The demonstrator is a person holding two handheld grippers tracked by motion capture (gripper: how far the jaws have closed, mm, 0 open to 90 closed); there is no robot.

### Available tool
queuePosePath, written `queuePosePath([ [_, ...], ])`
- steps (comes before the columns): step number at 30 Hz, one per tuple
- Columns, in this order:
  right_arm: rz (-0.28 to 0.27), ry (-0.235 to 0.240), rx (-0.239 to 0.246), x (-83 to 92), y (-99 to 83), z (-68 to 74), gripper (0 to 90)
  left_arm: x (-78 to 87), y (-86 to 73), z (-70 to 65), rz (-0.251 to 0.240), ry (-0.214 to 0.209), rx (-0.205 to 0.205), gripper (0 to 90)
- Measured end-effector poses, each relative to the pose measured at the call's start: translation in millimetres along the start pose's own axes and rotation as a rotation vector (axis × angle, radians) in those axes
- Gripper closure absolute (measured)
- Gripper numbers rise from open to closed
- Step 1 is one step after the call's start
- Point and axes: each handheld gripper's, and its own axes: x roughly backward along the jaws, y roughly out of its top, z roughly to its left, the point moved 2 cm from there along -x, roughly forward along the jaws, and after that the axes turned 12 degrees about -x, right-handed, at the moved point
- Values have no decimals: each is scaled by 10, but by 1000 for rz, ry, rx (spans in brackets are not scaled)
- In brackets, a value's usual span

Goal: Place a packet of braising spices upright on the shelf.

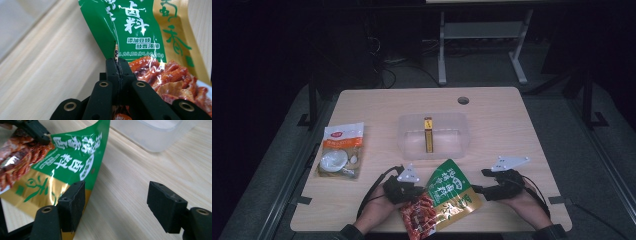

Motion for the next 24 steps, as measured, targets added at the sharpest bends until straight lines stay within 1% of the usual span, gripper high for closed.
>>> queuePosePath([
  [1,-11,15,3,12,5,10,291,26,-7,16,-14,6,13,896],
  [2,-11,15,3,12,5,10,291,59,-15,41,-17,13,14,896],
  [5,-22,44,7,25,13,30,279,157,-32,99,-43,40,28,897],
  [8,-33,84,5,15,21,47,262,253,-55,139,-81,72,53,897],
  [9,-33,84,5,15,21,47,262,292,-66,160,-83,77,53,897],
  [10,-34,93,9,14,24,49,260,322,-76,175,-91,86,61,897],
  [12,-34,107,5,14,25,63,260,383,-94,207,-114,106,76,898],
  [13,-37,125,8,9,25,75,260,419,-102,226,-118,108,77,898],
  [15,-36,132,10,4,25,85,260,477,-112,247,-145,120,91,899],
  [16,-31,136,9,-5,25,96,260,501,-112,256,-160,128,97,898],
  [17,-26,162,13,-34,28,115,259,527,-111,263,-170,139,96,898],
  [18,-26,162,13,-34,28,115,259,548,-108,266,-182,153,98,898],
  [19,-34,203,4,-75,35,131,260,592,-97,274,-206,174,98,898],
  [20,-34,203,4,-75,35,131,260,592,-97,274,-206,174,98,898],
  [22,-36,220,7,-118,61,162,261,631,-80,280,-238,188,110,899],
  [24,-43,238,12,-163,102,195,263,660,-70,288,-255,189,118,899],
])
